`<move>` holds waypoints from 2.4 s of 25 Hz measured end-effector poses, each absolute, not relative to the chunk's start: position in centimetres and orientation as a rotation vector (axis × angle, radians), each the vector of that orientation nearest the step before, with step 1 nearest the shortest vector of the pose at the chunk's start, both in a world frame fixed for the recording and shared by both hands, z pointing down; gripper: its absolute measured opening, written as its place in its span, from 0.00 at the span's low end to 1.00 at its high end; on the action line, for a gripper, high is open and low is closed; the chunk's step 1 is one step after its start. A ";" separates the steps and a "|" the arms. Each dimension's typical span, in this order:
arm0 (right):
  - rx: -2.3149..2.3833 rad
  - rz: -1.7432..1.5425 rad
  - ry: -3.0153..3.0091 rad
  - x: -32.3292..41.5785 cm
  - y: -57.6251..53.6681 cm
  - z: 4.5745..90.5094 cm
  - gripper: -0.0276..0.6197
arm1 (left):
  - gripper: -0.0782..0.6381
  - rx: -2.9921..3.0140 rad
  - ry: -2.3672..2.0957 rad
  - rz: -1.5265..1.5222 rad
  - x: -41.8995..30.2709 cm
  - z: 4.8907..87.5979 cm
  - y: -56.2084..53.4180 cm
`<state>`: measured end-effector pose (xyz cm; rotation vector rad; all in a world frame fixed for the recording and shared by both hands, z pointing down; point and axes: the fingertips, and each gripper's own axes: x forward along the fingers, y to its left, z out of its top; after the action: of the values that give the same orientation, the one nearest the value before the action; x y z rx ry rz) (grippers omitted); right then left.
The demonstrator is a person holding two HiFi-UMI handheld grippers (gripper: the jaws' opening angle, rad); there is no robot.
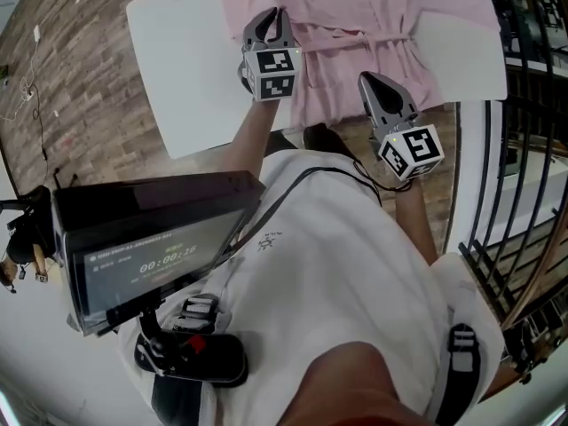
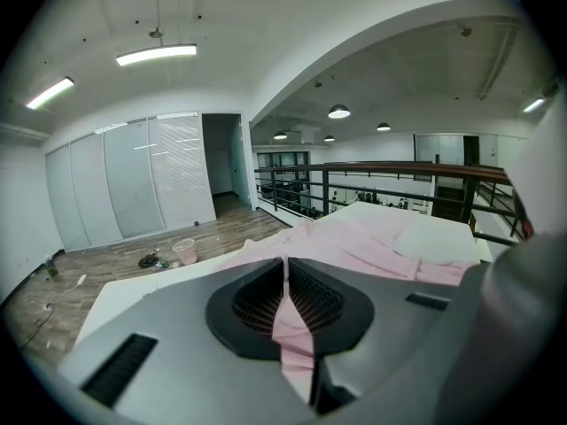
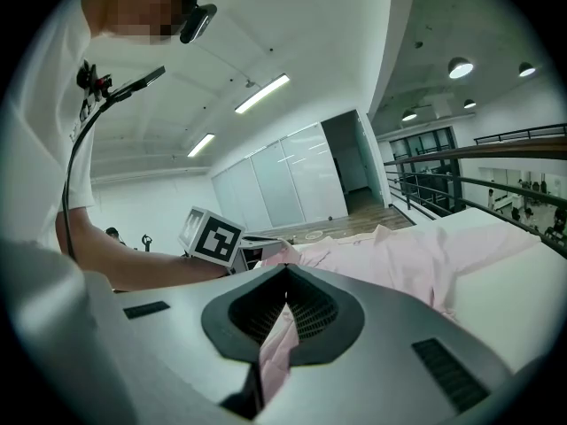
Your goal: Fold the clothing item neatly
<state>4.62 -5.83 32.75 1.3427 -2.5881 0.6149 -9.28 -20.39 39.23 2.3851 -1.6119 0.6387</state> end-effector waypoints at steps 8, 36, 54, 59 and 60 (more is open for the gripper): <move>1.327 0.650 -2.596 6.1 -7.3 35.3 0.05 | 0.14 2.373 -1.607 0.678 -7.5 41.7 -21.8; 1.480 0.692 -2.385 8.2 -6.7 35.7 0.05 | 0.14 2.521 -1.347 0.597 1.8 42.4 -25.4; 1.430 0.756 -2.369 25.3 -10.2 38.5 0.05 | 0.14 2.534 -1.262 0.760 20.6 47.4 -27.9; 1.429 0.772 -2.360 26.7 -10.3 38.5 0.05 | 0.14 2.536 -1.206 0.839 22.6 48.9 -27.2; 1.428 0.775 -2.357 26.7 -10.4 38.4 0.05 | 0.14 2.533 -1.191 0.862 22.7 49.3 -27.1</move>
<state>26.68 -10.37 38.37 1.4276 -2.3575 0.7751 22.65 -27.08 49.25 2.5331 -1.1908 0.8619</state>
